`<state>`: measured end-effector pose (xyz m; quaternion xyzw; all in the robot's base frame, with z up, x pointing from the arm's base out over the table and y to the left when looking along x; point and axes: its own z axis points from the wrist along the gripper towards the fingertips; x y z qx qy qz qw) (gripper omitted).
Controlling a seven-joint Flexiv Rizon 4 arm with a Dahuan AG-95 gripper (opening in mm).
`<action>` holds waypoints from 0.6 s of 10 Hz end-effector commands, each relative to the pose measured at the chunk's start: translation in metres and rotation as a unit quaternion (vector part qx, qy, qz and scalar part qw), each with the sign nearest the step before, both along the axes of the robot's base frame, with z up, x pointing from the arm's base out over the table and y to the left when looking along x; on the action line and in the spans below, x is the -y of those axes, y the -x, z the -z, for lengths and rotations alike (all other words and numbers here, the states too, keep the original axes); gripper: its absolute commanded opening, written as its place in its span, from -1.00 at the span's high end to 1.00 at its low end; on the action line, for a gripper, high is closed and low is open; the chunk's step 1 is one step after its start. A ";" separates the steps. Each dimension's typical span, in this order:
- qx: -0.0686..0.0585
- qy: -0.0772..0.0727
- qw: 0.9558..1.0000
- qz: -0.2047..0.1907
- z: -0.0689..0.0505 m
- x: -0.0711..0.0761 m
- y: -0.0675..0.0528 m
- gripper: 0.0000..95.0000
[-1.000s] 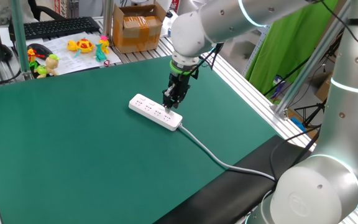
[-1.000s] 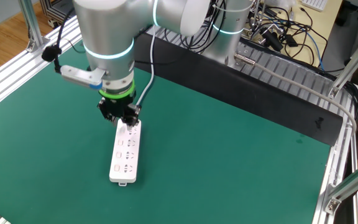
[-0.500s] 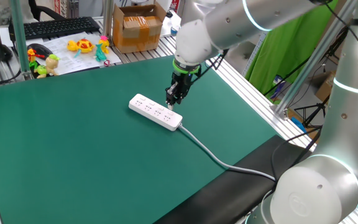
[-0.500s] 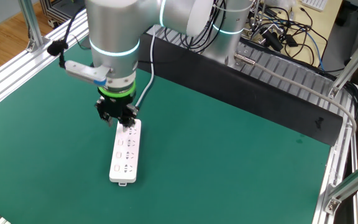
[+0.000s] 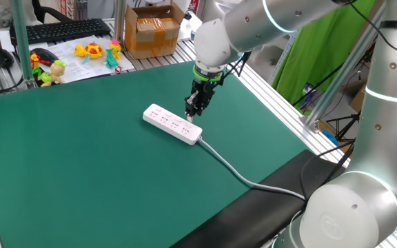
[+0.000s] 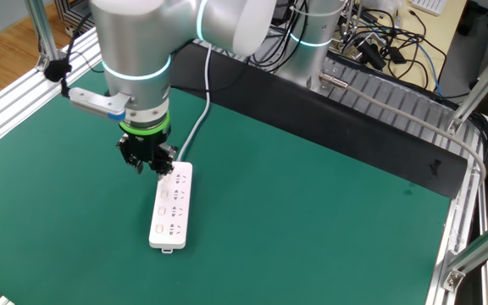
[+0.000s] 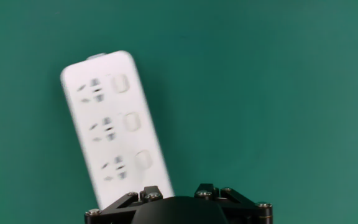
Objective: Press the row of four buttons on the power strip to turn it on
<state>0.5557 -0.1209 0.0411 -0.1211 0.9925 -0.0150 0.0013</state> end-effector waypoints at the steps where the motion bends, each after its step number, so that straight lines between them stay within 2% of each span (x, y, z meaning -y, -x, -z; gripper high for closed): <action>1: -0.005 -0.005 1.000 -0.001 0.002 -0.002 -0.001 0.20; 6: -0.004 -0.004 1.000 -0.001 0.005 -0.006 0.004 0.20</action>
